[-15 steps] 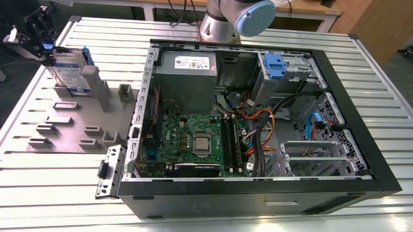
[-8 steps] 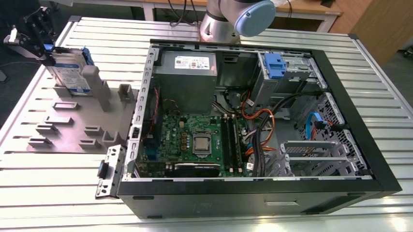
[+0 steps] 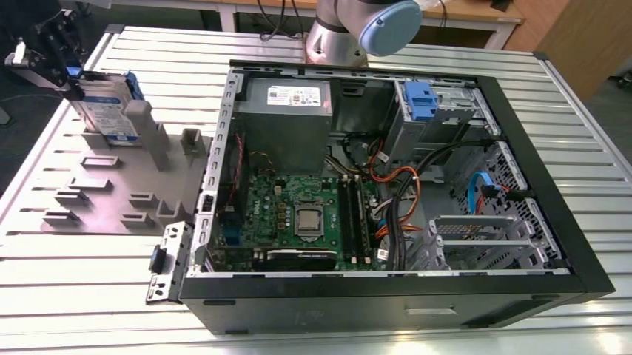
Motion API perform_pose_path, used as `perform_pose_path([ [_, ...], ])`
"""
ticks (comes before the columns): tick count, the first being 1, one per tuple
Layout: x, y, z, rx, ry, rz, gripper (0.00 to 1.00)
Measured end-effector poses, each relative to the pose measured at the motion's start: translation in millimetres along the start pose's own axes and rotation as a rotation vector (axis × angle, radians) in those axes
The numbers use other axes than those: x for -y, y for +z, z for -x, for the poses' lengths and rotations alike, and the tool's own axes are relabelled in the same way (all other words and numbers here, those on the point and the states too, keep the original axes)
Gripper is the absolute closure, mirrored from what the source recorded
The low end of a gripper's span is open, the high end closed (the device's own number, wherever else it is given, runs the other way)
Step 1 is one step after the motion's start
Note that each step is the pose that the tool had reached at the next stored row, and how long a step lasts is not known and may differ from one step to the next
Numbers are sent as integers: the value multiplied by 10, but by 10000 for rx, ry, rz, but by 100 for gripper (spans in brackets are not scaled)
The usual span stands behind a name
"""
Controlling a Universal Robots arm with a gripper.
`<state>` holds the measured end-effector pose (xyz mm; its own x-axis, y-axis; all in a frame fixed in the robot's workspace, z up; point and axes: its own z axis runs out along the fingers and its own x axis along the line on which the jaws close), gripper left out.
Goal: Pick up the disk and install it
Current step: 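Pick up the disk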
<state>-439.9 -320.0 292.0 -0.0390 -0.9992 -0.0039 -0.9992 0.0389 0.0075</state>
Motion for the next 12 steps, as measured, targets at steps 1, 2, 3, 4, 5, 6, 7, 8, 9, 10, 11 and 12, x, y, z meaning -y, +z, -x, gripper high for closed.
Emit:
perform_pose_path([
  [1,0,-5,0,0,0,1,64],
  [2,0,-9,0,0,0,1,64],
  [3,0,-12,0,0,-1,0,64],
  [4,0,-13,0,1,-1,-1,64],
  [5,0,-15,0,0,-1,0,64],
  [6,0,-18,0,-1,-2,1,64],
  [7,0,-21,0,-1,-2,2,64],
  [8,0,-24,0,-1,-2,2,64],
  [9,0,-28,0,-1,-2,2,64],
  [10,-1,-31,0,-1,-3,2,64],
  [11,0,-35,0,0,-3,1,64],
  [12,-1,-39,0,-1,-3,3,64],
])
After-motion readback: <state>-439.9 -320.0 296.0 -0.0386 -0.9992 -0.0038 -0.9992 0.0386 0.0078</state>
